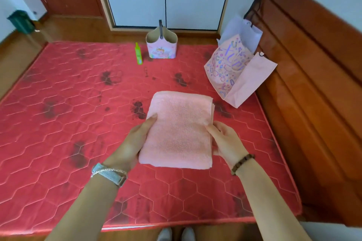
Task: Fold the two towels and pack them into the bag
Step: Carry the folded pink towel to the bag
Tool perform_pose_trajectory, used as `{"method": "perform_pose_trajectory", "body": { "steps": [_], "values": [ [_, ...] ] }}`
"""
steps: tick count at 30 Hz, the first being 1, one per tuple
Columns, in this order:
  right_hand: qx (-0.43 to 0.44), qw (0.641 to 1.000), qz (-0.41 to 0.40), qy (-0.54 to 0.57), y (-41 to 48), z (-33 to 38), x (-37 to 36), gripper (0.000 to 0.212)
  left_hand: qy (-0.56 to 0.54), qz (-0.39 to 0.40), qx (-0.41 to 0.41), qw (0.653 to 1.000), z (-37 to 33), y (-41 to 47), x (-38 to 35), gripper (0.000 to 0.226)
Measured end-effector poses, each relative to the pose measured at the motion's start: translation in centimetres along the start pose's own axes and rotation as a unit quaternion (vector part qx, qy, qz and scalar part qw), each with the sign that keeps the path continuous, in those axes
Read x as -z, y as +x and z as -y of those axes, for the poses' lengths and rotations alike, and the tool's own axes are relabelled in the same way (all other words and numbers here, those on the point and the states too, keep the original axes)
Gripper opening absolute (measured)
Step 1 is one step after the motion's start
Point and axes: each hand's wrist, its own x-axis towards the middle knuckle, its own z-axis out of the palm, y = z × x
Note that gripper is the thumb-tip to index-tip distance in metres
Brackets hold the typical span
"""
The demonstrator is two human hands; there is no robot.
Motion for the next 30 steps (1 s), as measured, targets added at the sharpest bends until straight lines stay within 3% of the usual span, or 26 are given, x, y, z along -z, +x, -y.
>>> {"method": "perform_pose_trajectory", "body": {
  "steps": [10,14,17,30],
  "values": [
    [0.071,0.992,0.058,-0.092,-3.5,6.8,-3.9,0.042,-0.036,-0.076,-0.06,0.995,-3.8,-8.1,3.8,0.042],
    [0.12,0.979,0.091,-0.137,-4.8,8.6,-7.0,0.075,-0.075,-0.116,-0.068,0.988,-3.5,-11.0,6.7,0.041],
    [0.132,0.969,0.138,-0.159,-5.4,9.2,-10.1,0.088,-0.099,-0.15,-0.073,0.981,-2.7,-13.4,9.5,0.044],
    [0.148,0.937,0.265,-0.172,-12.7,7.2,-26.5,0.091,-0.207,-0.267,-0.047,0.94,3.2,-25.6,22.8,0.036]
  ]
}}
